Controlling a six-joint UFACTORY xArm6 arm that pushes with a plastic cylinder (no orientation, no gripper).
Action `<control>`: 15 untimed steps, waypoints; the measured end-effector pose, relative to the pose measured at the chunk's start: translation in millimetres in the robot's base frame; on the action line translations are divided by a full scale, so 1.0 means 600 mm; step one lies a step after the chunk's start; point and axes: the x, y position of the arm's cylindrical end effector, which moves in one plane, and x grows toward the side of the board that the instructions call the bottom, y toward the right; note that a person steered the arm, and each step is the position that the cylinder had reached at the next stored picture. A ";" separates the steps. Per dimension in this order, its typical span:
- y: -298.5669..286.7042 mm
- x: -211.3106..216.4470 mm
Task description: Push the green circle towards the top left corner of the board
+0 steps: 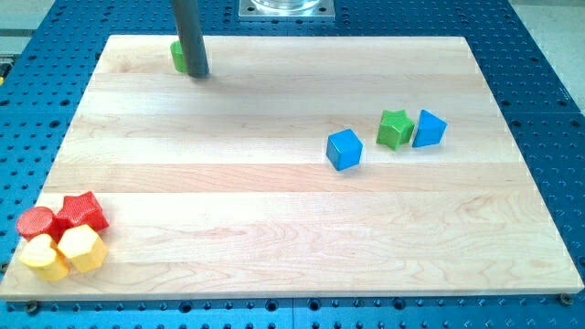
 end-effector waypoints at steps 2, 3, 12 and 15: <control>-0.071 -0.016; -0.101 -0.018; 0.164 -0.051; 0.001 0.015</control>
